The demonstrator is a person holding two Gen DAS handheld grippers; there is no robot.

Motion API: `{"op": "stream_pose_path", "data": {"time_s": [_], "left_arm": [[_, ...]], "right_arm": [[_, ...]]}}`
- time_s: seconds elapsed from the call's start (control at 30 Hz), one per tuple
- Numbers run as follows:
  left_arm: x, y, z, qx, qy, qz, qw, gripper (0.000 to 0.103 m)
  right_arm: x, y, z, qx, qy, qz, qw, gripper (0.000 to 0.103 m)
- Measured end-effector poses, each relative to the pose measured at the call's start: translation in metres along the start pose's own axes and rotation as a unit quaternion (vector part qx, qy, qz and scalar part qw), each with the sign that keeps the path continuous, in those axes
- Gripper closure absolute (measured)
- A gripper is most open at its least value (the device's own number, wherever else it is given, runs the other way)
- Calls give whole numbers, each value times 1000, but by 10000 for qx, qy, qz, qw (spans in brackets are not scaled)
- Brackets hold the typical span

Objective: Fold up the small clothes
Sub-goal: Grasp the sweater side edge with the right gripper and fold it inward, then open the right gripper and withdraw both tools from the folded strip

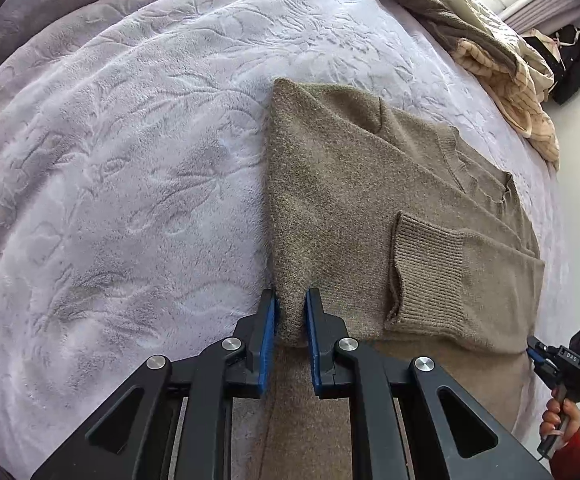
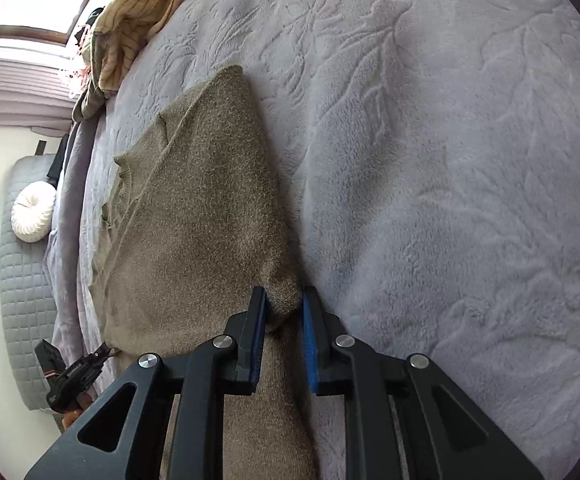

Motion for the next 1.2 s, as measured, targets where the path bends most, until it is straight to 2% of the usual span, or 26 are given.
{"op": "stream_pose_path", "data": {"time_s": [0.17, 0.33, 0.43, 0.47, 0.6, 0.67, 0.8, 0.87, 0.93, 0.97, 1.0, 1.07, 1.2], "left_arm": [[-9, -4, -7, 51, -42, 166, 9998, 87], [-12, -8, -23, 119, 137, 309, 9994, 87], [-14, -7, -34, 32, 208, 337, 9992, 87], [-15, -7, -37, 1, 220, 355, 9991, 87], [-20, -10, -49, -8, 220, 480, 9986, 87], [-23, -12, -54, 3, 227, 544, 9983, 87], [-29, -20, -63, 97, 236, 540, 9982, 87], [-32, -22, -68, 197, 235, 517, 9982, 87], [-33, -19, -74, 223, 261, 546, 9979, 87], [-32, -17, -76, 200, 291, 560, 9978, 87], [-31, -16, -78, 164, 325, 580, 9977, 87], [-31, -14, -83, 111, 366, 597, 9975, 87], [-28, -21, -91, 206, 454, 622, 9968, 87]], "right_arm": [[-14, 4, -19, -56, 60, -121, 9999, 83], [-19, 14, -42, -143, 133, -205, 9996, 82], [-21, 20, -50, -44, 165, -97, 9998, 75], [-22, 24, -53, -34, 164, -39, 9999, 68], [-22, 64, -58, -164, 186, 395, 9989, 52], [-10, 86, -61, -193, 300, 537, 9979, 47], [-3, 95, -64, -61, 189, 6, 9998, 47], [-9, 79, -63, -36, 36, -730, 9973, 47], [-15, 54, -57, 4, -63, -1641, 9864, 49], [-19, 40, -54, 132, -61, -1929, 9811, 49], [-23, 31, -52, 287, -53, -1792, 9834, 49], [-29, 25, -49, 430, -60, -1258, 9911, 49], [-18, 34, -42, -22, -96, -1306, 9914, 52]]}}
Point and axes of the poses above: each gripper's, at about its wrist camera, not at the fingertips, and x roughly the way its jaws point, y to its left, z to its top, the point moved 3 cm from there along x, roughly the way its jaws point, and after that the axes turned 14 degrees about -z, right-handed, at the moved point
